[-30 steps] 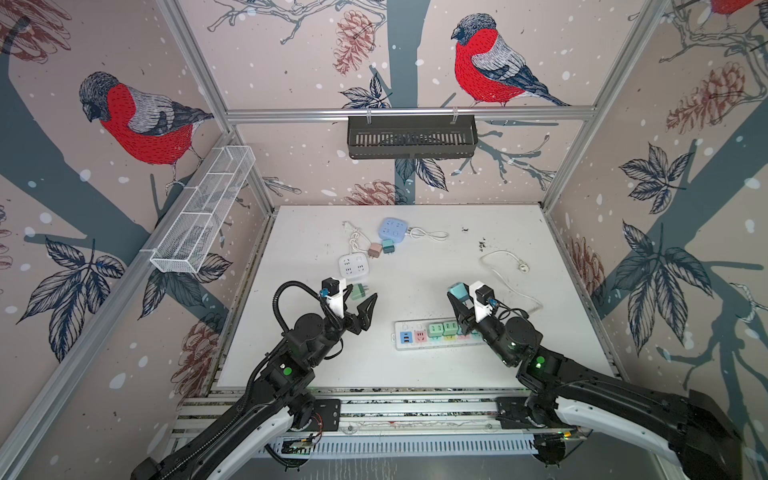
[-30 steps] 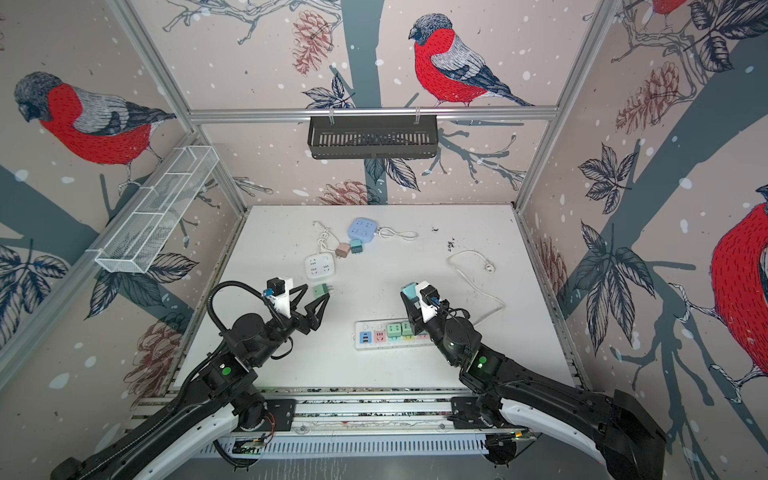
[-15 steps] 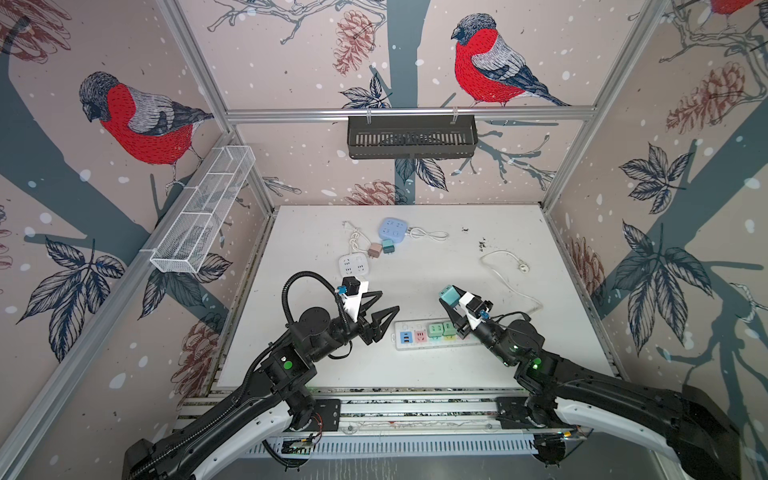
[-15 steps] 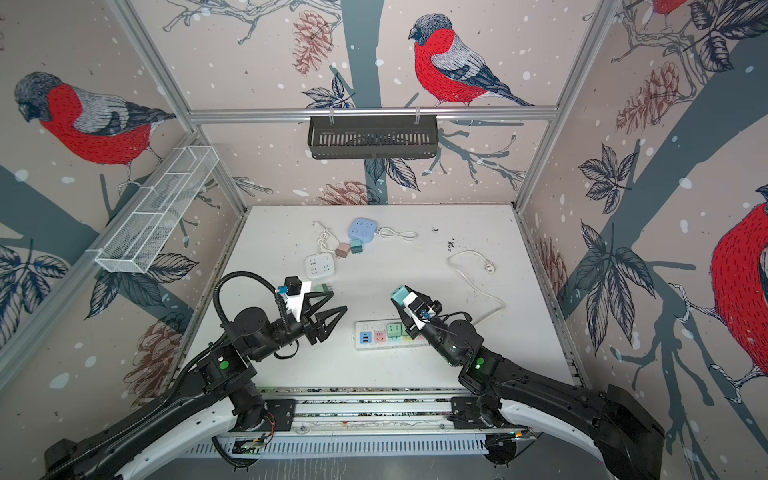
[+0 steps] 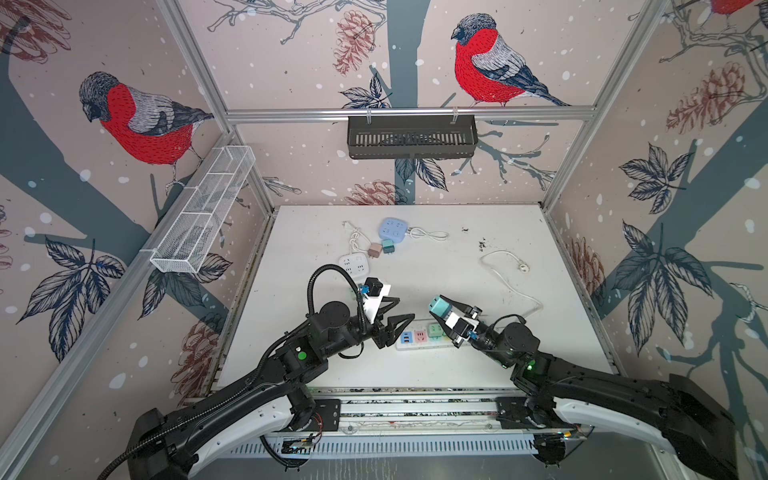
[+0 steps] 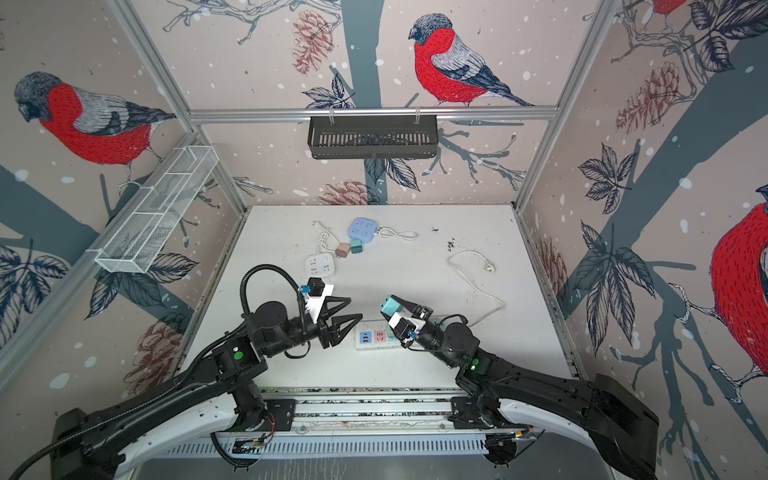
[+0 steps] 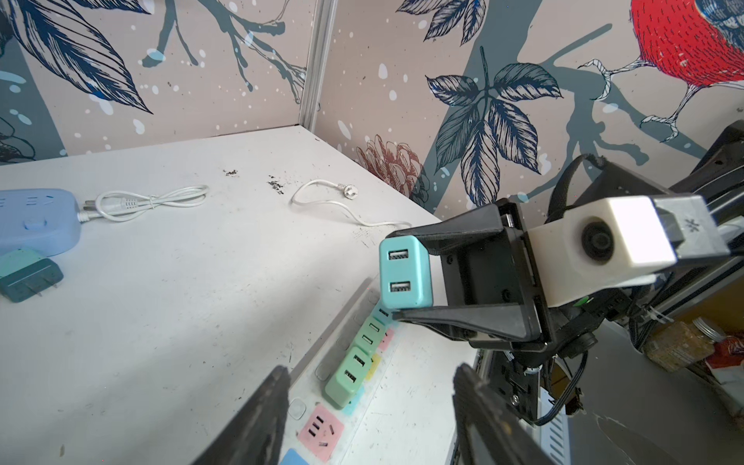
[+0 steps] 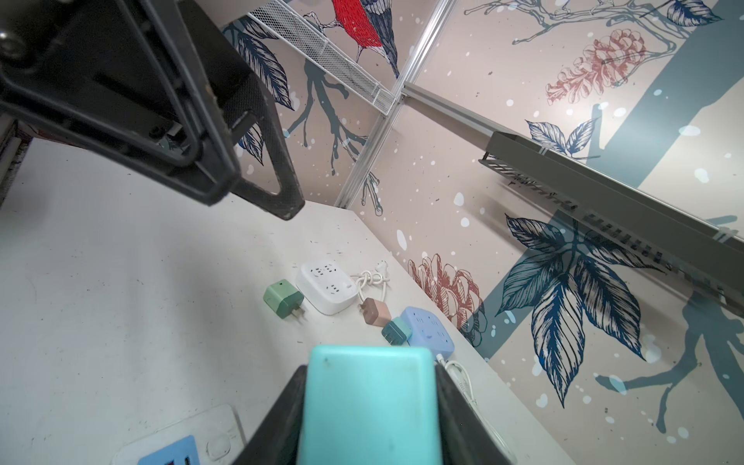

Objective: Insert the plug
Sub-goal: 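Bring the teal adapter to the left gripper while the left gripper reaches to take it, then grasp the teal adapter with the left gripper while the right gripper holds it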

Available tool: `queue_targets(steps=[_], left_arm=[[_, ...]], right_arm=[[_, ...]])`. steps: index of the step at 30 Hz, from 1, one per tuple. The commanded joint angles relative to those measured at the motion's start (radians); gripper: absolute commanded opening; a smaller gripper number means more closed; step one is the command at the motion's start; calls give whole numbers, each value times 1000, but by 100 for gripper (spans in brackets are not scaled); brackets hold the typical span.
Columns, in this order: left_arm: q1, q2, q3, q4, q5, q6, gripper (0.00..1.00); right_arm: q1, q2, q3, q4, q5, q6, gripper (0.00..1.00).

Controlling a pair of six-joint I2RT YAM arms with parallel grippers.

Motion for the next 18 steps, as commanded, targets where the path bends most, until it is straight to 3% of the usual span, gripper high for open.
queue_targets(steps=[1,18], left_arm=[[-9,17,19,11,15,10,64],[-27,100,58,-7,30,29,63]], right_arm=[[5,21,14,62,-20,-44,9],[38,59,28,93,-64,-143,8]])
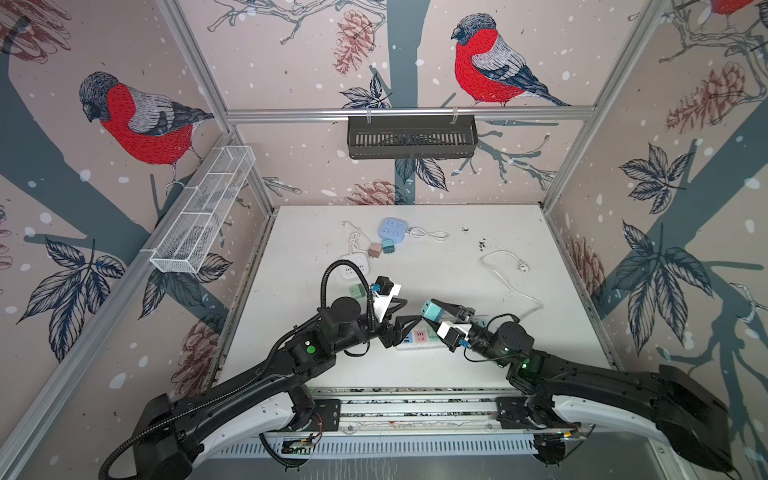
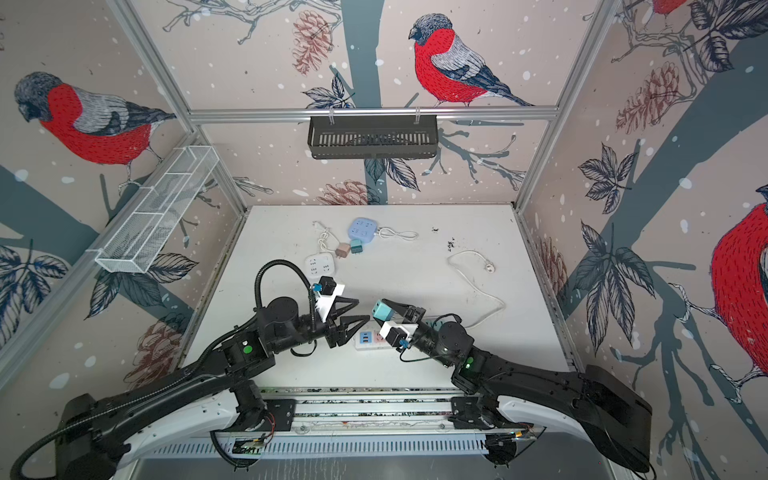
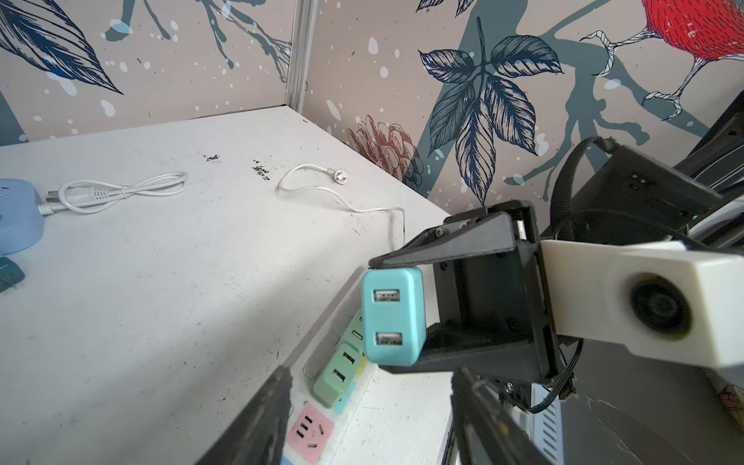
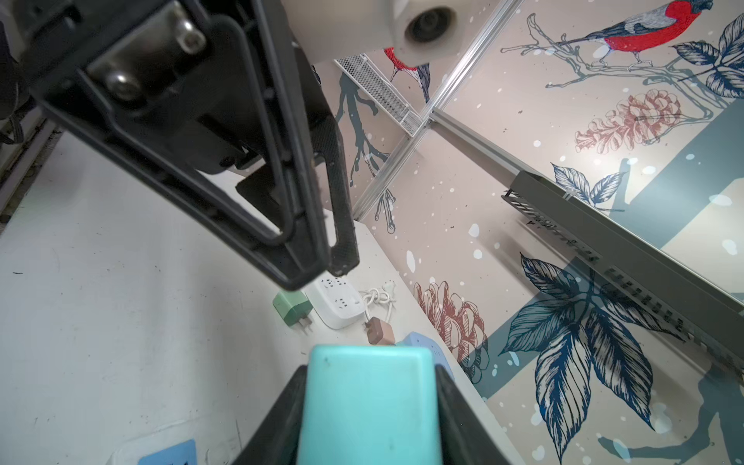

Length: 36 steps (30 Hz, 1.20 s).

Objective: Insert the plug
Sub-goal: 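Grasp the teal adapter with the left gripper while the right gripper holds it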

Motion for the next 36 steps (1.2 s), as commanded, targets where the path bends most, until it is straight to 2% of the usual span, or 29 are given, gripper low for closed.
queue_targets(steps=[1,20,30,34,36], left_arm=[[-2,13,17,-6,15,23,63],[-14,104,66,5,60,39,62],[-17,123,77,9,80,50,48],[-18,130,80,8,85,55,46],[-18,133,83,5,88,59,39]], right_arm=[[9,-2,8,51,-8,-34,8],[26,63,48,72,-29,-109,8],[31,130,67,117,-46,-135,8],[35,148,74,122,-50,-141,8],[37,157,77,125,-49,-145,8]])
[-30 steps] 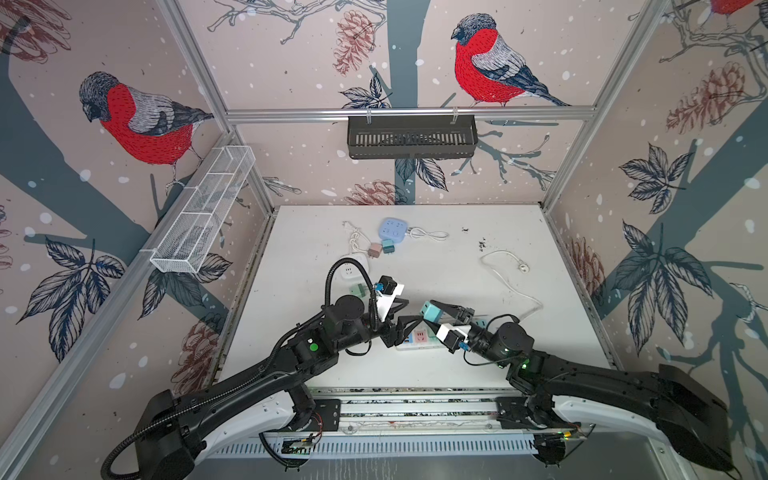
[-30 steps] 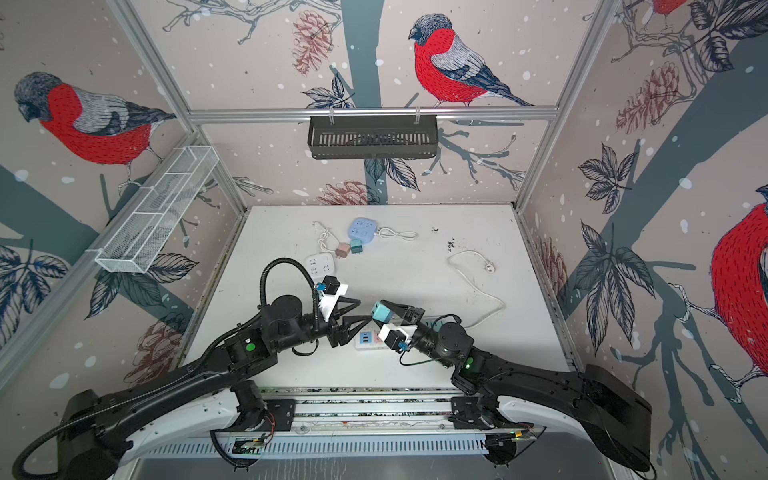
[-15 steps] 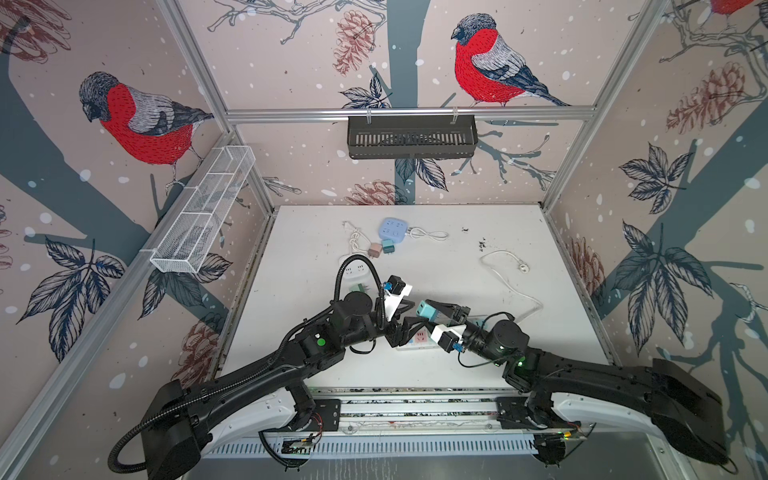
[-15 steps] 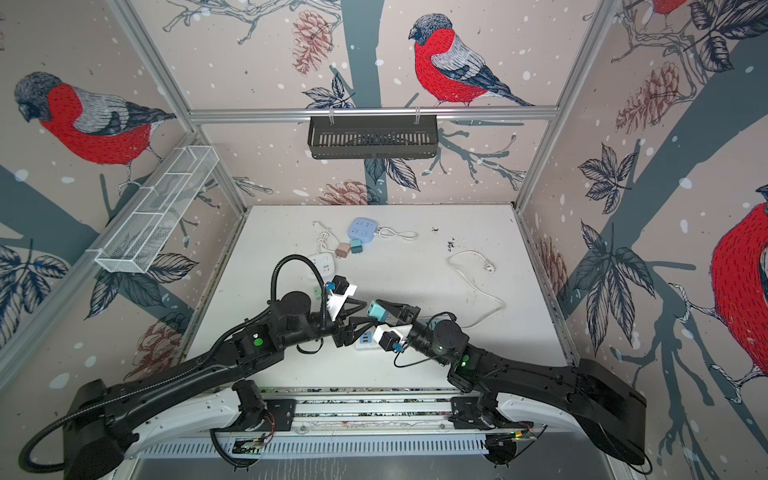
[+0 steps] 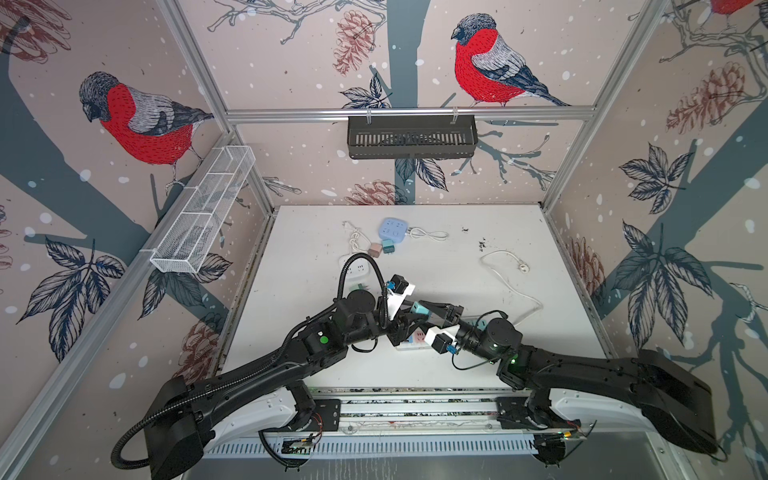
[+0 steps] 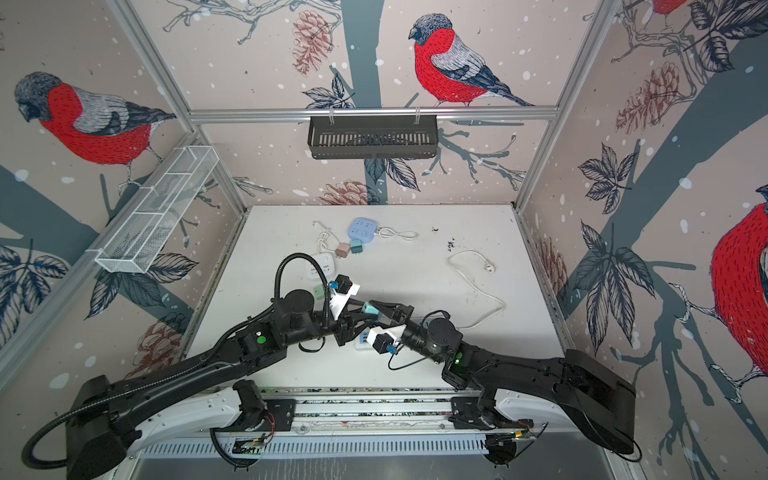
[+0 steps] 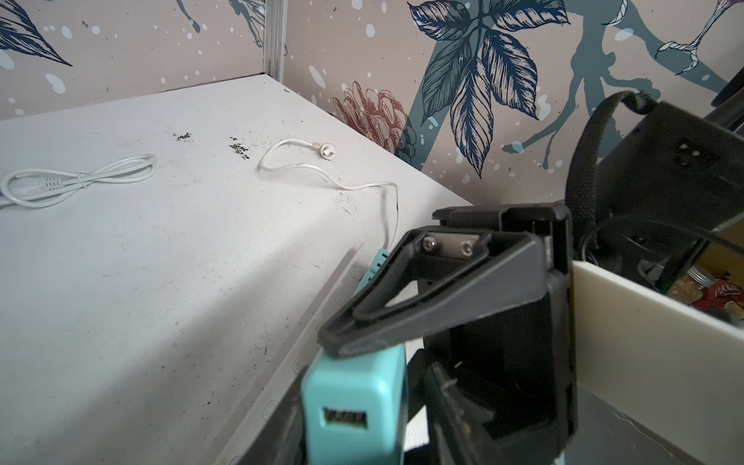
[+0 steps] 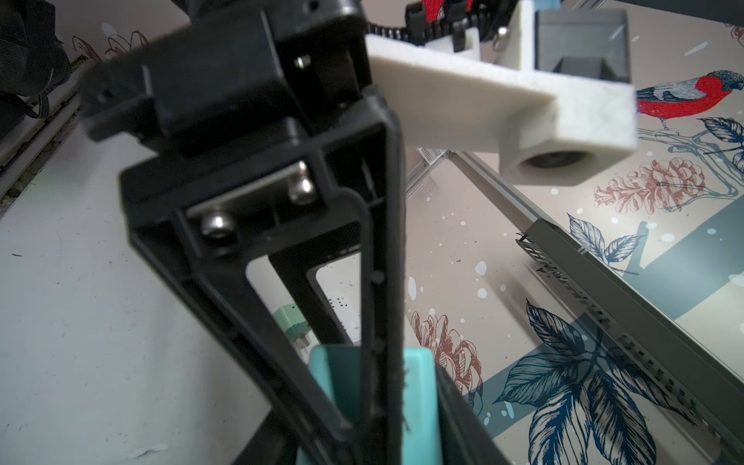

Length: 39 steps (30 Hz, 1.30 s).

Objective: Insert the plug
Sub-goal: 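Grasp the teal adapter with the left gripper while the right gripper holds it, then carry the teal adapter with the left gripper over the strip while the right gripper withdraws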

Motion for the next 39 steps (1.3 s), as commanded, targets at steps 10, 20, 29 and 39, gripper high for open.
queue_targets(steps=[10,20,29,39], left_arm=[[-4,3,8,26,-1,61,0],[-4,-7,27,-84,-298,102,0],[-2,-114,-119,-7,-477,296,0],[-4,-124,-192,-6,-322,556,0]], right_arm=[[17,30,11,54,22,-9,49],[14,-78,-73,25,116,76,100],[-110,-325,-184,-35,172,298,100],[-490,-382,-144,-166,301,810,100]])
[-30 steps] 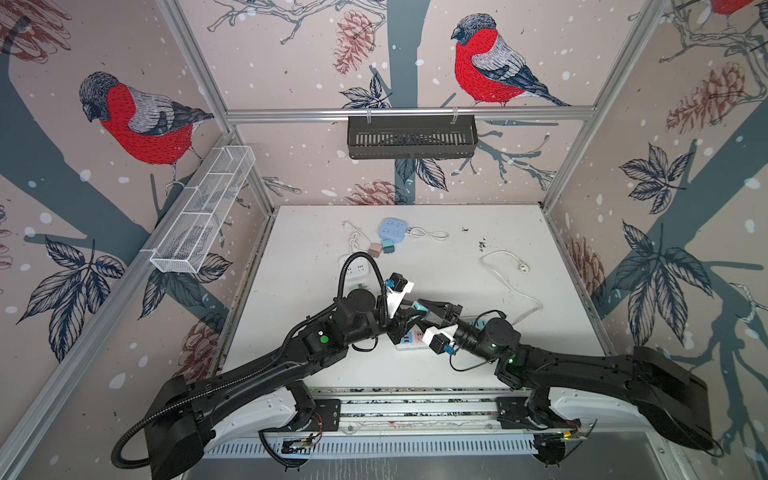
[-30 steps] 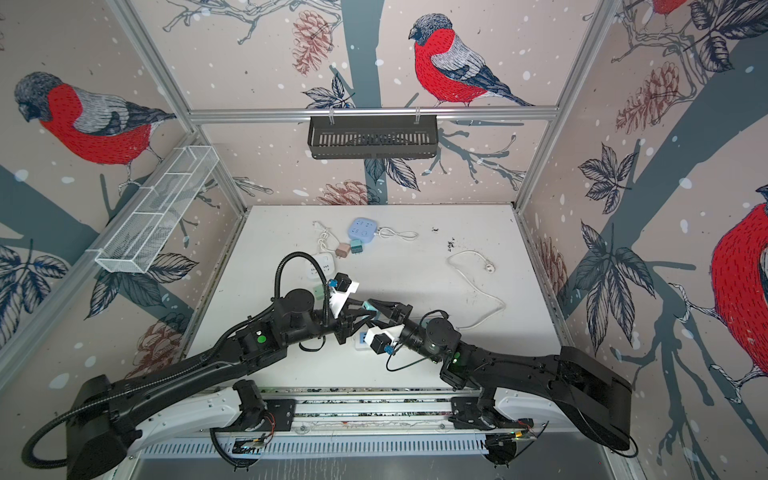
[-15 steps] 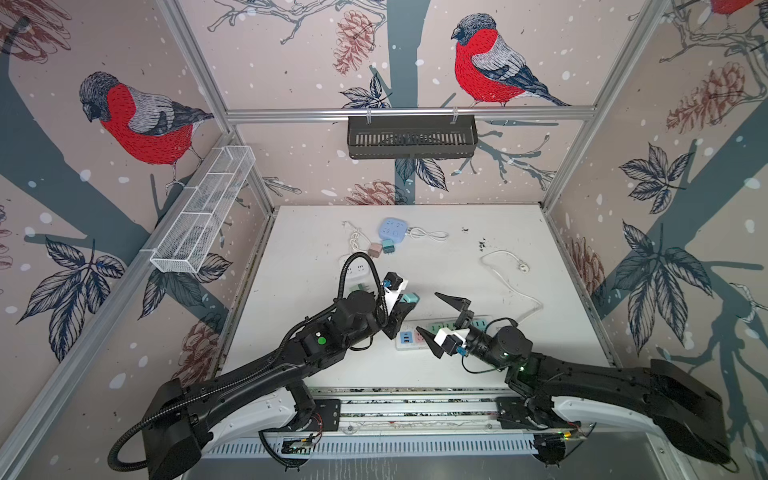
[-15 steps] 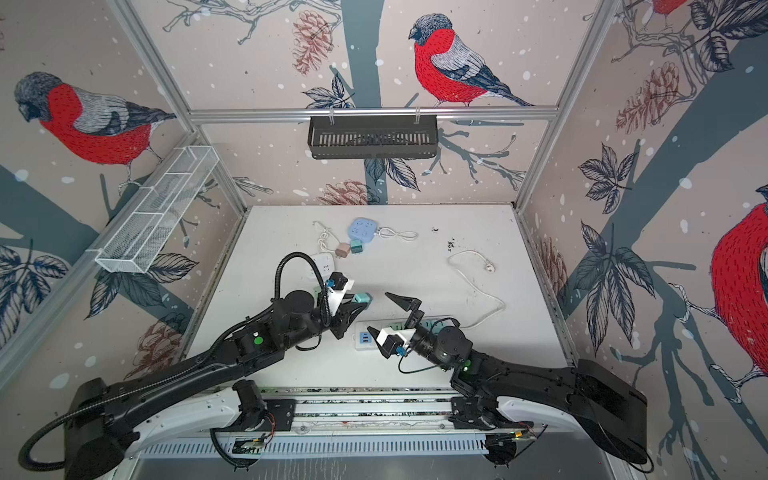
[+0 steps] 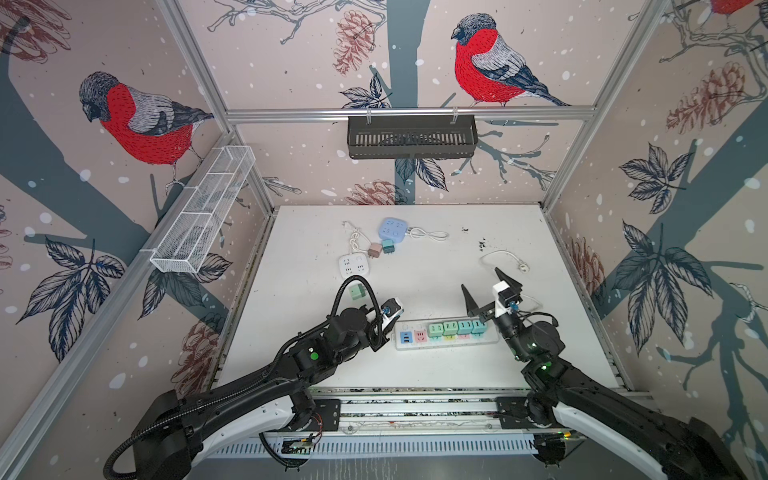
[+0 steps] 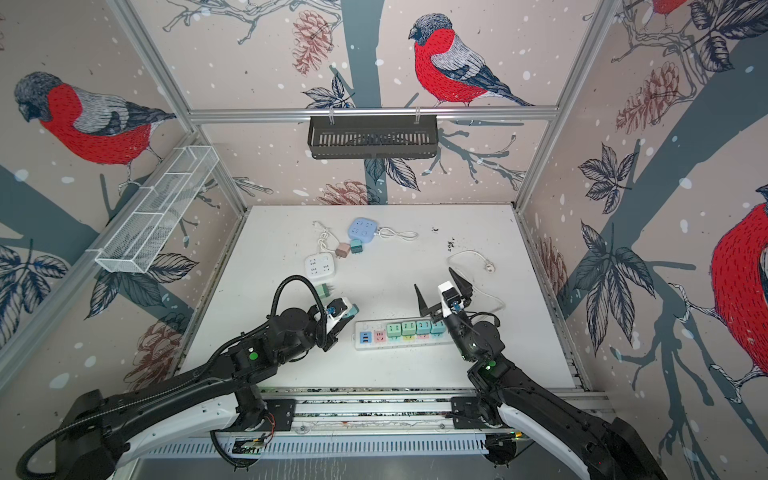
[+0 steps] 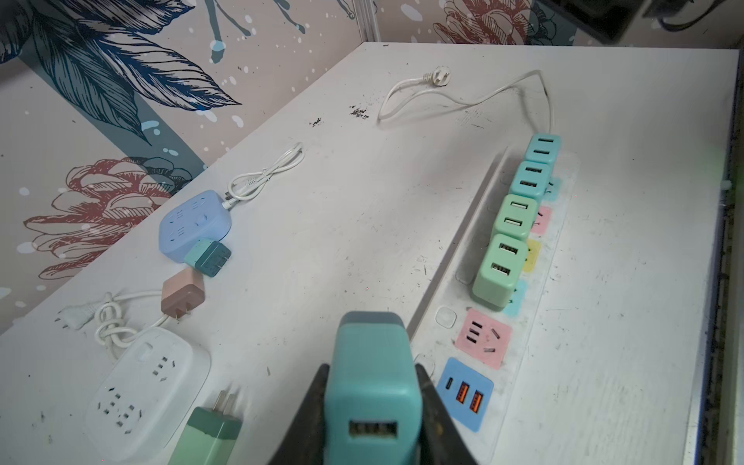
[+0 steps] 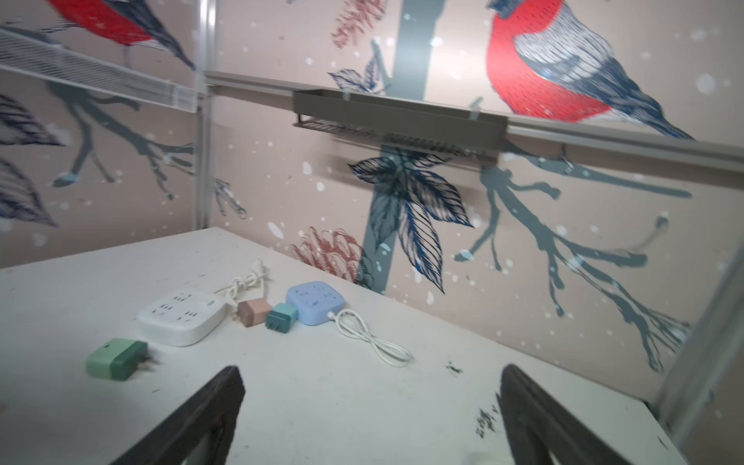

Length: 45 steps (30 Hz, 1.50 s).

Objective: Insert the plug
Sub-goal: 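Carry the teal adapter with the left gripper over the strip while the right gripper withdraws, then lower the teal adapter into the socket beside the green adapters with the left gripper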

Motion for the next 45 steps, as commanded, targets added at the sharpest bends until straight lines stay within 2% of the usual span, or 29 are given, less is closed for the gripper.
queue_targets(steps=[1,6,9,15,18,21,36,45], left_arm=[[0,17,3,38,48,87,0],[0,58,7,38,125,147,0],[0,98,24,22,150,169,0],[-2,183,85,-29,193,206,0],[-2,218,112,-56,204,216,0],[-2,247,134,-78,204,220,0],[-1,346,205,-130,201,223,0],[-4,466,276,-179,238,239,0]], right_arm=[[-99,28,27,-78,43,241,100],[-245,87,20,-83,27,356,100],[-314,118,-3,-40,-20,406,100],[-391,219,-4,21,-71,454,100],[-395,248,0,41,-69,461,100],[-400,265,-37,133,-74,472,100],[-398,322,-7,106,-133,471,100],[-398,326,-6,105,-135,469,100]])
